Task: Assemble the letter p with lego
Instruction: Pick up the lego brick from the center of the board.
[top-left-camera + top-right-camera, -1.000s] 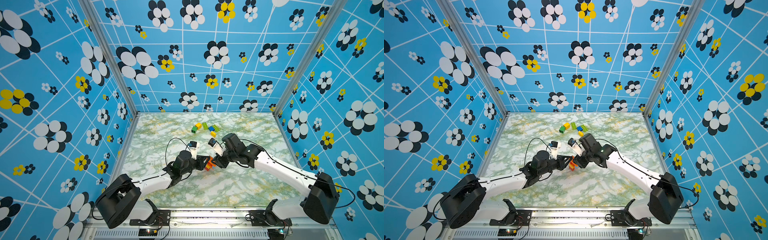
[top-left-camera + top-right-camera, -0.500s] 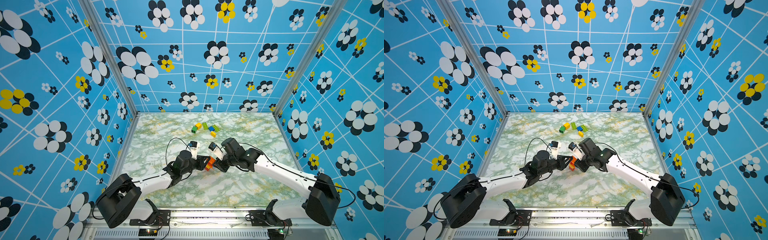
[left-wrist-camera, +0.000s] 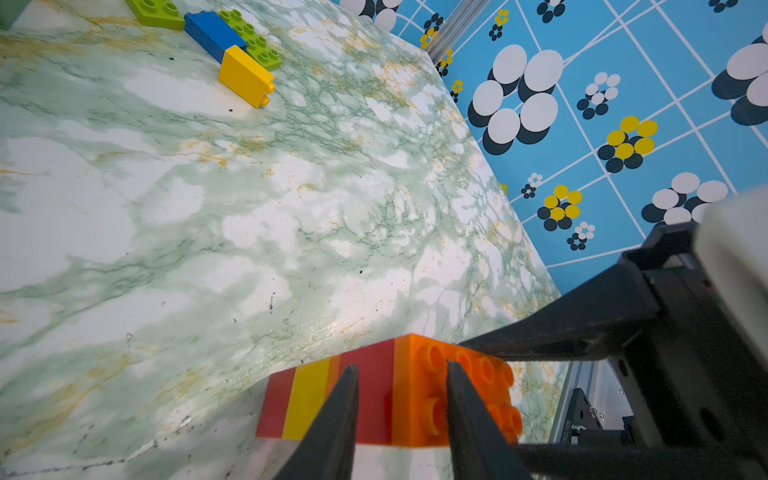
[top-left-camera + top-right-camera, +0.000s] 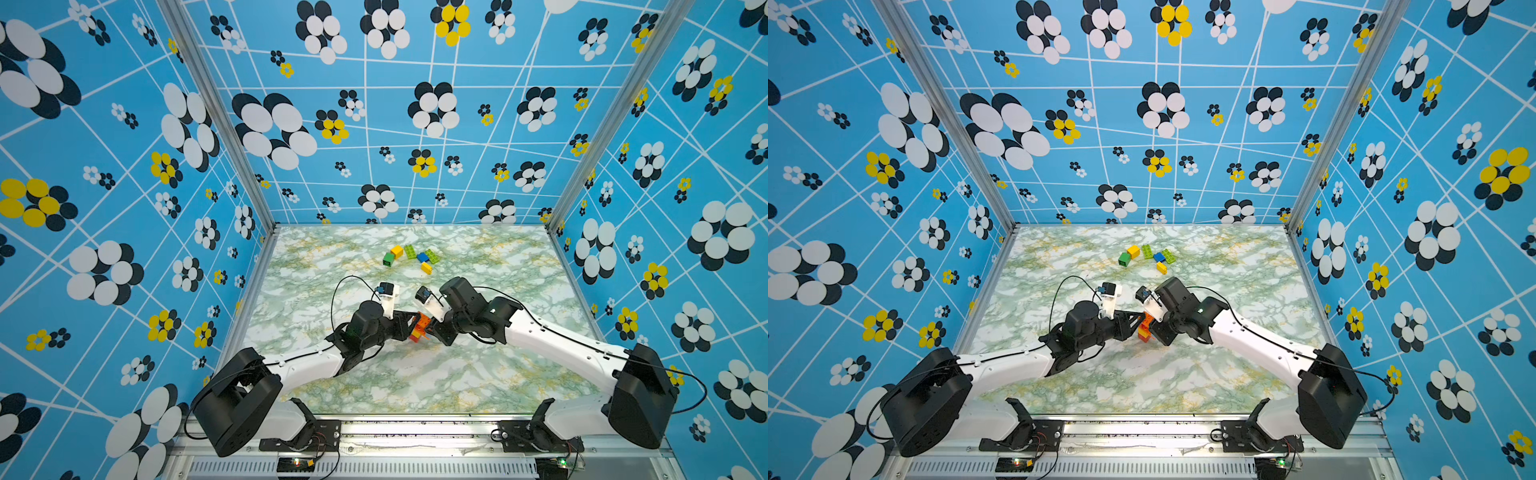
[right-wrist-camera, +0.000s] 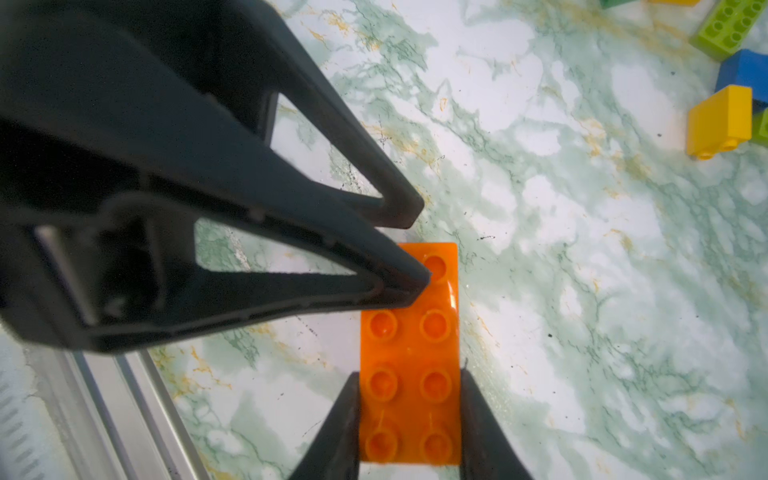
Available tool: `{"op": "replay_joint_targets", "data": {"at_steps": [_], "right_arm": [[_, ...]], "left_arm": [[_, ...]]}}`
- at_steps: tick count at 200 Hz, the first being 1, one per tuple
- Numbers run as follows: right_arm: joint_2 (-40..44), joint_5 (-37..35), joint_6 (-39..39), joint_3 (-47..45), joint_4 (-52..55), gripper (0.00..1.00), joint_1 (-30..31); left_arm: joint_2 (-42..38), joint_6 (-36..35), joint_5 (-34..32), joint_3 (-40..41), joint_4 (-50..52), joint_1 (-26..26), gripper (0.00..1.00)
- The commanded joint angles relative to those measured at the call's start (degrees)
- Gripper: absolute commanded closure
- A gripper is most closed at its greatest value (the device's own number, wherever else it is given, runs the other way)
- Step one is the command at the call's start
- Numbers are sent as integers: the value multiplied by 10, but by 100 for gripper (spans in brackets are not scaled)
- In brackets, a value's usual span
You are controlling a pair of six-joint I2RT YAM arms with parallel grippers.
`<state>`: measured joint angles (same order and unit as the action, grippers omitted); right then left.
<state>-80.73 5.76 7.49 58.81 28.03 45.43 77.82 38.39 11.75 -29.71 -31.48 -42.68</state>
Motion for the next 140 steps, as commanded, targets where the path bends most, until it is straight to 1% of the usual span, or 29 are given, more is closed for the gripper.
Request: {"op": "replay_joint_targets", "data": {"at_steps": [1,8,10,12,33,65,93,108,132,140], "right_arm": [[-18,-5,-9,15,11,73,2],[-18,-4,-9,15,11,74,3],[-18,-3,-9,15,11,74,2],[-17,-3,-9,15,11,74,3],[-13,-2,-14,18,13,74,3],[-5,5,-30,31,20,74,-2],[-3,19,-51,57,40,75,-18],[-2,29,-62,70,53,77,-30],[2,54,-89,90,71,78,-54],[3,60,-99,98,78,78,-60]], "left_arm": [[13,-8,-2,26,128,-1,58],[10,-9,-1,25,131,-1,58],[8,-10,0,24,132,0,54],[7,-10,1,24,133,0,53],[-21,-16,3,22,139,13,42],[-80,-29,31,27,131,65,29],[-129,-83,32,26,137,92,23],[-145,-124,31,33,118,94,23],[-150,-187,51,82,-2,91,23],[-146,-214,62,95,-44,88,25]]}}
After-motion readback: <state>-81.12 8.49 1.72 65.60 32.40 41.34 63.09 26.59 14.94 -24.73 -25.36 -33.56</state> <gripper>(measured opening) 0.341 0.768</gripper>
